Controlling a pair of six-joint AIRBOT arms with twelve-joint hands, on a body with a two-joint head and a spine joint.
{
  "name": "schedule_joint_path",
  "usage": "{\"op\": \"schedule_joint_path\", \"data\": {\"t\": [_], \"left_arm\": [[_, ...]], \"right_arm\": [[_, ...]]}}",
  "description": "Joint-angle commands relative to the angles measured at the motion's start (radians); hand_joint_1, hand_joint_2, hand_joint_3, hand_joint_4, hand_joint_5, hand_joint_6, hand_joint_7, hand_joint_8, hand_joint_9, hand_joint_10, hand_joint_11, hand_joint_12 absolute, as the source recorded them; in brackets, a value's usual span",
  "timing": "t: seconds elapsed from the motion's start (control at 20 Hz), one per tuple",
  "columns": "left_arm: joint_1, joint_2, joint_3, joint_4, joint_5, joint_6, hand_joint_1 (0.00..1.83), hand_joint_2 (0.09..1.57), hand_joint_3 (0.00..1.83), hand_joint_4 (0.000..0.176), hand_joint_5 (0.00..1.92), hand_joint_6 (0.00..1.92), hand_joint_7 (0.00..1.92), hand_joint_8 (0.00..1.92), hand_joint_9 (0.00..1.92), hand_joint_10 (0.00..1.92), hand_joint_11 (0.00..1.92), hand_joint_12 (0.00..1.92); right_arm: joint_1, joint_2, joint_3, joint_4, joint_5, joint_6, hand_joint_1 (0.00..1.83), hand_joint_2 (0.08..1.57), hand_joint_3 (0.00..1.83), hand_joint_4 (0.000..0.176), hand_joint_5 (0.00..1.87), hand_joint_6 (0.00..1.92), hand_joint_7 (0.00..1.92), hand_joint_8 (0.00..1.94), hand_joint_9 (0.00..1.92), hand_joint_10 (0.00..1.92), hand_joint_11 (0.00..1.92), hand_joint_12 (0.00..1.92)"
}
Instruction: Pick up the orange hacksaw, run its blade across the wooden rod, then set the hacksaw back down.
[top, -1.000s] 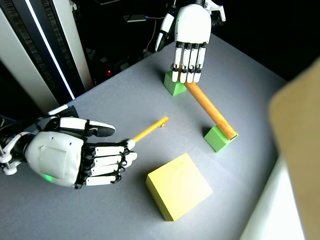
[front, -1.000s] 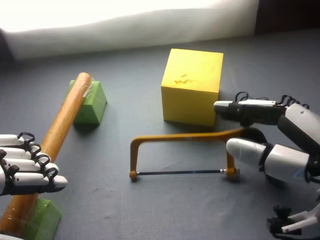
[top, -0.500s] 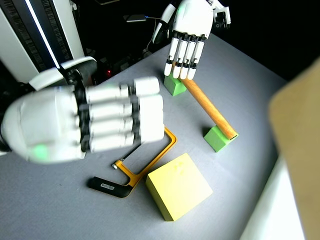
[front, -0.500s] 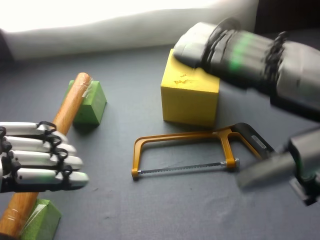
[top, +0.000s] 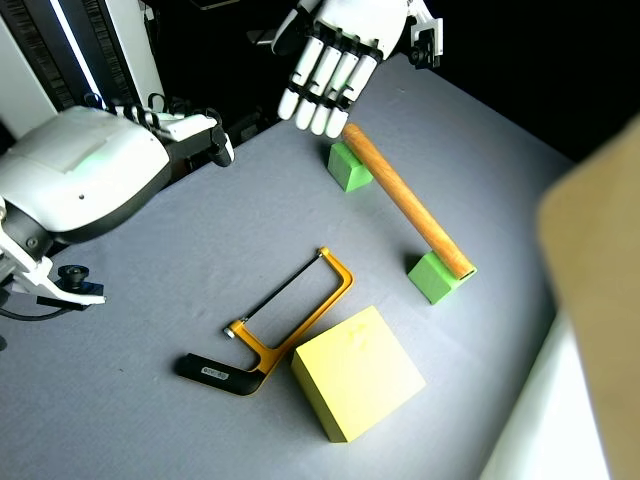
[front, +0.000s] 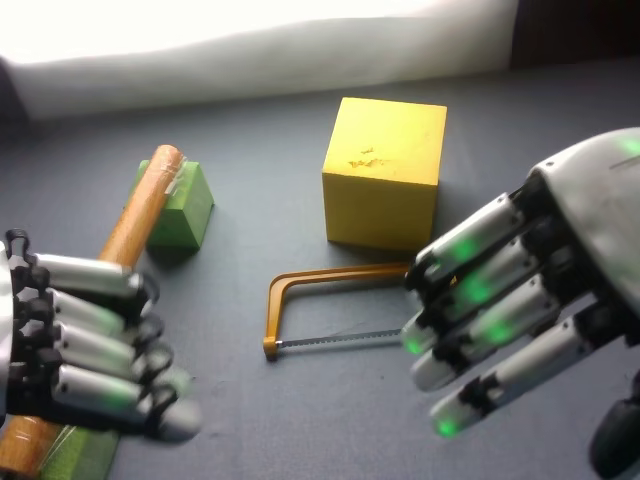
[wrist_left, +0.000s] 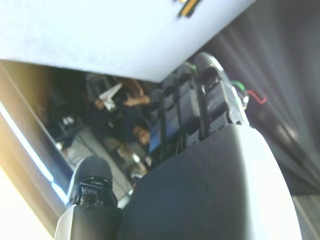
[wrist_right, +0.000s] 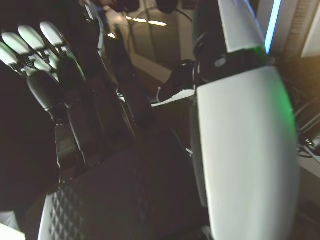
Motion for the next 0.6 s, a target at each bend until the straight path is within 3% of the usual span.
{"op": "schedule_joint_path", "data": {"t": [0.0,0.05,0.1,0.15,0.2,0.3,0.35,0.45,0.55], "left_arm": [[-0.006,-0.003,0.003,-0.066,-0.103,0.001,0.11,1.32,0.00,0.000,0.72,0.66,0.74,0.86,0.69,1.31,0.60,1.70],[-0.009,-0.008,0.004,-0.066,-0.109,0.001,0.14,1.35,0.00,0.000,0.56,1.28,0.70,1.36,0.69,1.69,0.66,1.88],[-0.009,-0.011,0.006,-0.066,-0.109,0.001,0.14,1.36,0.00,0.000,0.51,1.60,0.70,1.60,0.70,1.87,0.71,1.91],[-0.008,-0.014,0.008,-0.066,-0.109,0.001,0.17,1.38,0.00,0.000,0.44,1.86,0.70,1.86,0.80,1.91,0.83,1.92],[-0.008,-0.015,0.011,-0.067,-0.109,0.001,0.22,1.39,0.00,0.000,0.49,1.91,0.75,1.91,0.87,1.92,0.90,1.92],[-0.006,-0.018,0.019,-0.067,-0.109,-0.002,0.34,1.37,0.00,0.000,0.98,1.92,1.08,1.92,1.17,1.92,1.24,1.92],[-0.006,-0.020,0.024,-0.067,-0.109,-0.004,0.34,1.39,0.00,0.000,1.22,1.92,1.25,1.92,1.33,1.92,1.43,1.92],[-0.007,-0.024,0.033,-0.067,-0.109,-0.006,0.30,1.41,0.00,0.000,1.39,1.92,1.43,1.92,1.49,1.92,1.59,1.92],[-0.006,-0.028,0.039,-0.067,-0.110,-0.007,0.29,1.44,0.00,0.000,1.45,1.92,1.52,1.92,1.56,1.92,1.66,1.92]], "right_arm": [[0.011,0.001,-0.011,0.099,0.074,-0.012,0.42,1.14,0.00,0.000,0.57,1.39,0.84,1.28,0.85,1.52,0.79,1.79],[0.016,0.001,-0.021,0.087,0.080,-0.016,0.41,1.16,0.01,0.000,0.54,1.71,0.85,1.71,0.92,1.84,0.92,1.89],[0.020,0.000,-0.022,0.075,0.087,-0.014,0.42,1.17,0.00,0.000,0.57,1.88,0.87,1.90,0.98,1.90,1.02,1.92],[0.028,-0.001,-0.022,0.060,0.092,0.003,0.46,1.16,0.00,0.000,0.72,1.91,0.94,1.93,1.05,1.92,1.13,1.92],[0.031,0.000,-0.022,0.060,0.098,0.000,0.47,1.15,0.00,0.000,0.85,1.92,1.01,1.94,1.11,1.92,1.22,1.92],[0.043,0.000,-0.024,0.052,0.107,-0.015,0.33,1.23,0.01,0.000,1.15,1.92,1.22,1.94,1.31,1.92,1.44,1.92],[0.044,0.000,-0.027,0.045,0.109,-0.017,0.30,1.29,0.01,0.000,1.17,1.92,1.29,1.94,1.40,1.92,1.55,1.92],[0.042,0.003,-0.032,0.033,0.115,-0.022,0.24,1.37,0.02,0.000,1.24,1.92,1.34,1.94,1.48,1.92,1.65,1.92],[0.036,0.010,-0.037,0.031,0.116,-0.029,0.25,1.42,0.00,0.000,1.25,1.92,1.38,1.94,1.49,1.92,1.64,1.92]]}}
